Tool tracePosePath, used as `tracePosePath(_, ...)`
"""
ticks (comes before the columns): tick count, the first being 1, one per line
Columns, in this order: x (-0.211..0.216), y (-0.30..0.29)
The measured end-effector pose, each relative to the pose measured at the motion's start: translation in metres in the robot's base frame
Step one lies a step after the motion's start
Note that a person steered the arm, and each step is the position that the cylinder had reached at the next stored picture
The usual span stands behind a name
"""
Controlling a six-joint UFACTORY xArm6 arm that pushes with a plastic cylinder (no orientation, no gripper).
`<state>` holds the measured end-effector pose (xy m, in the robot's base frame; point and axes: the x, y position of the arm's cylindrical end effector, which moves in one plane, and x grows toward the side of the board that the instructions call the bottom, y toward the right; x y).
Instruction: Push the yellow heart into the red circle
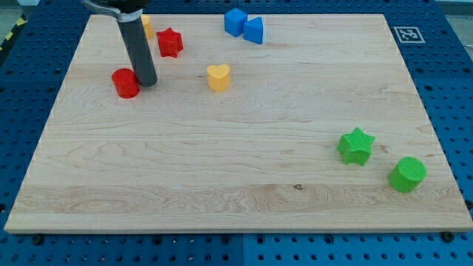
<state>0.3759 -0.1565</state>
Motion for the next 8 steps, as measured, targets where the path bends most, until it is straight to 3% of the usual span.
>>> tracePosePath(3,0.009,0.002)
tracePosePath(5,0.026,0.106)
tracePosePath(8,0.047,0.139)
